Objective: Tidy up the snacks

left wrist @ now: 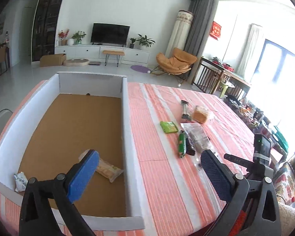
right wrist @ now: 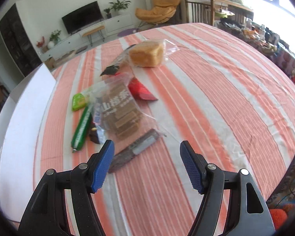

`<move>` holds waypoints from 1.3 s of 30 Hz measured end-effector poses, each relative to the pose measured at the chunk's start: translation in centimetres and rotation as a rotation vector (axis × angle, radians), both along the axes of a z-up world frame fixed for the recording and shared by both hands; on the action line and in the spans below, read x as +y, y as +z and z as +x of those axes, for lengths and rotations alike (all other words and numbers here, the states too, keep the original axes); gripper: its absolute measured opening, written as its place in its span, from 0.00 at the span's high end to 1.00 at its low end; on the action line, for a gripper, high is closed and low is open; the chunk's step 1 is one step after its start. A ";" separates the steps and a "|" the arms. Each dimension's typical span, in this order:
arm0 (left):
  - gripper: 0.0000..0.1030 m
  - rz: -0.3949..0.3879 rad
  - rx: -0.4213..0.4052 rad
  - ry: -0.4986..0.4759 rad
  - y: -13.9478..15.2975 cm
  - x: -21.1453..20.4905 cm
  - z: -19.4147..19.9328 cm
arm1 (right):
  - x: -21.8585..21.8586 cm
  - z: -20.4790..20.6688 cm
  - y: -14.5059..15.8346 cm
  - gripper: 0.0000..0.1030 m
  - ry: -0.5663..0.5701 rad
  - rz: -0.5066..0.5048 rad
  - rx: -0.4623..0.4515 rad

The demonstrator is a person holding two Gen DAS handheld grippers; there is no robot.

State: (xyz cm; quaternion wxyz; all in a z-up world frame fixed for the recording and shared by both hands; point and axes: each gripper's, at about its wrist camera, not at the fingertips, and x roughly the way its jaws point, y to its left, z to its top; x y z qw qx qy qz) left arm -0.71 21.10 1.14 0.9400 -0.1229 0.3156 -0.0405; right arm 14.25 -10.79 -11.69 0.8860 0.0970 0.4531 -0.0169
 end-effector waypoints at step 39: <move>0.00 0.203 0.299 0.067 -15.5 -10.7 16.8 | -11.5 10.5 -3.3 0.03 -0.145 -0.141 -0.002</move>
